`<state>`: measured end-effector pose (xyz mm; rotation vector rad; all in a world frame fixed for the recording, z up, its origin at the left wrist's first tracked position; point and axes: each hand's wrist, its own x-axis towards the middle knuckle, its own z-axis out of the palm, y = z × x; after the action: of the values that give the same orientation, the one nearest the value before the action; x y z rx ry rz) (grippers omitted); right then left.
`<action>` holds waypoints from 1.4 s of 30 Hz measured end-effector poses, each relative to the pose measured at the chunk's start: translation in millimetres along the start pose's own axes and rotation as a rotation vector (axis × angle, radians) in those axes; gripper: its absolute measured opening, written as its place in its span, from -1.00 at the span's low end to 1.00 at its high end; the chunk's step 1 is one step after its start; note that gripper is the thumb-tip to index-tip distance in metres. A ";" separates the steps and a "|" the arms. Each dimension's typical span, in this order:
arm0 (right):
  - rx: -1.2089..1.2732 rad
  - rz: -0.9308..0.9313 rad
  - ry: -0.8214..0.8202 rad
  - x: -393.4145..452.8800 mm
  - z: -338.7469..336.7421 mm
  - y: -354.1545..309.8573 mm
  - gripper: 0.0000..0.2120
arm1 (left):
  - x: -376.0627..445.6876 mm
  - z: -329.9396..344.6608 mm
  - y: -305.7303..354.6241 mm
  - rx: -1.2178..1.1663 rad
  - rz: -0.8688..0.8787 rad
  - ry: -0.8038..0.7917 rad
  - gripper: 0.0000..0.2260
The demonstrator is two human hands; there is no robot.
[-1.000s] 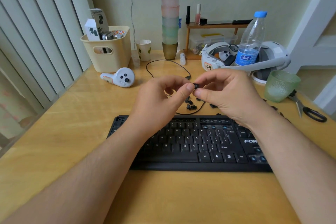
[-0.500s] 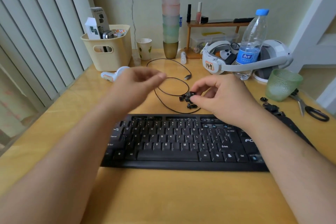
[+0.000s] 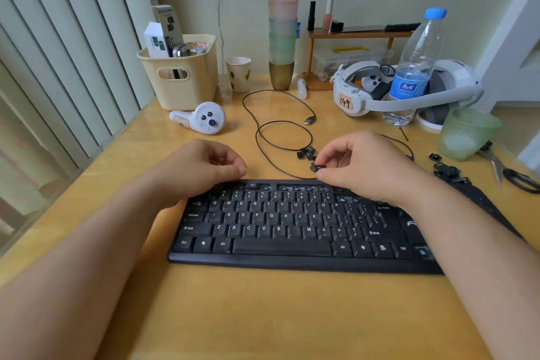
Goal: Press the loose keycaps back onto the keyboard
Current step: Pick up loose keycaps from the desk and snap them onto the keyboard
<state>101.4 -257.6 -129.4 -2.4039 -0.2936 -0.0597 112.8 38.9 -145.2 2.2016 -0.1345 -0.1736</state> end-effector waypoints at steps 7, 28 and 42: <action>-0.015 0.037 -0.008 0.4 -2.9 1.0 -0.89 | -1.3 6.6 6.7 0.211 0.054 0.003 -0.90; 0.001 0.129 -0.184 -5.9 -35.2 14.3 -0.84 | -5.6 19.2 13.1 0.102 0.105 0.077 -0.86; -0.147 0.159 -0.148 -3.1 -19.9 8.2 -0.85 | 18.0 78.1 85.4 0.269 0.173 -0.190 -0.88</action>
<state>101.0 -277.2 -120.1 -2.5743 -0.1694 0.1754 114.1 -76.1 -123.8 2.4227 -0.4769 -0.2810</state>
